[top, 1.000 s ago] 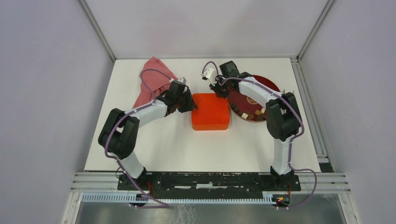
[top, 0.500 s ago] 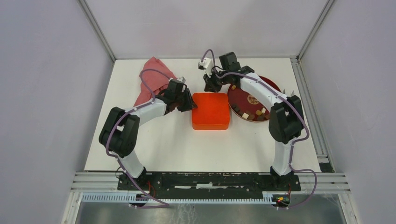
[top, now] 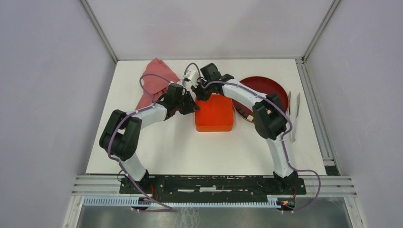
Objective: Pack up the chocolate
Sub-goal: Close the box lid on the packing box.
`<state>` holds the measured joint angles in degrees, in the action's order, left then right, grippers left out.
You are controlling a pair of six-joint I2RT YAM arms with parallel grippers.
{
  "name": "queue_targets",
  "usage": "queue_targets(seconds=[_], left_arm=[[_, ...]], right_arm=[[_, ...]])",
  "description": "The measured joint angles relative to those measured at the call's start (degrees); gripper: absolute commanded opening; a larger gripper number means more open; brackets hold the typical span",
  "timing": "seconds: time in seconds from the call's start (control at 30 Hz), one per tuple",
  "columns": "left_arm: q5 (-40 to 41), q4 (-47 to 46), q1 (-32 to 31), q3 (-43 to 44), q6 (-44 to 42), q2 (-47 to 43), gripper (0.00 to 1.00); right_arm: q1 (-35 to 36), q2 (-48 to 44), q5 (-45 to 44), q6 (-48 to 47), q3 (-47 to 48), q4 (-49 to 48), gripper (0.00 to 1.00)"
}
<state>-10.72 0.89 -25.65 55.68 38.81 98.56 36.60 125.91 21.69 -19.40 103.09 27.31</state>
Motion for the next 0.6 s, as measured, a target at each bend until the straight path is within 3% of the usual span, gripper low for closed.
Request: queue_targets(seconds=[0.23,0.43,0.6], left_arm=[[-0.9,-5.4,0.6,-3.7,1.2,-0.9,0.23],[-1.2,-7.6,0.8,-5.1,2.1,-1.5,0.23],[-1.4,-7.4,0.8,-5.9,2.3,-2.5,0.23]], right_arm=[[-0.1,1.4,-4.1,-0.6,3.2,0.8,0.16],[-2.4,-1.5,3.8,-0.4,0.9,3.4,0.26],[-7.5,-13.4,12.3,0.3,-6.0,2.8,0.27]])
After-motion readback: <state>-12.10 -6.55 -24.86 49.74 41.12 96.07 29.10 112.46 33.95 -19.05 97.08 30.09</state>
